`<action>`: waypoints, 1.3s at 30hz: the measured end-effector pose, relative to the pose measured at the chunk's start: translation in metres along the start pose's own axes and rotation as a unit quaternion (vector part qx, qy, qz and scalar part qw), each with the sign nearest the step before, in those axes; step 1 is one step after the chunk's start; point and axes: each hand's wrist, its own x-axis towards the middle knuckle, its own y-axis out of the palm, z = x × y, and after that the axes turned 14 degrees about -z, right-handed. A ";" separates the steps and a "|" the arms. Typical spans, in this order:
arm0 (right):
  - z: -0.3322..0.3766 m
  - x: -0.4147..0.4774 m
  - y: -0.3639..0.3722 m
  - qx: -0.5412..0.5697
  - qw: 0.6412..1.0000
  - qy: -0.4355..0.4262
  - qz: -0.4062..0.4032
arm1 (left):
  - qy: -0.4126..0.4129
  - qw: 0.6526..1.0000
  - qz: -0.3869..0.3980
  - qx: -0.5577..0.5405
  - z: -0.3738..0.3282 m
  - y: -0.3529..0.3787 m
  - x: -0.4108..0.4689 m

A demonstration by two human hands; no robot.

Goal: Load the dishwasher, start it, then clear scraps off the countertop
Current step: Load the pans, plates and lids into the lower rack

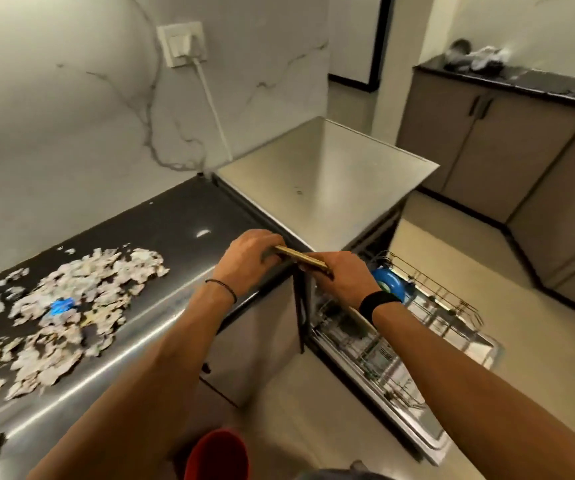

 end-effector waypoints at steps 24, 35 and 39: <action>-0.197 -0.080 0.066 -0.091 0.969 0.230 0.028 | 0.053 0.980 0.185 -0.053 -0.031 0.280 0.002; -0.314 -0.087 0.232 -0.113 0.961 0.253 0.008 | 0.079 0.976 0.180 -0.091 0.081 0.462 -0.036; -0.353 -0.094 0.279 -0.122 0.955 0.270 0.021 | 0.076 0.975 0.194 -0.076 0.111 0.515 -0.053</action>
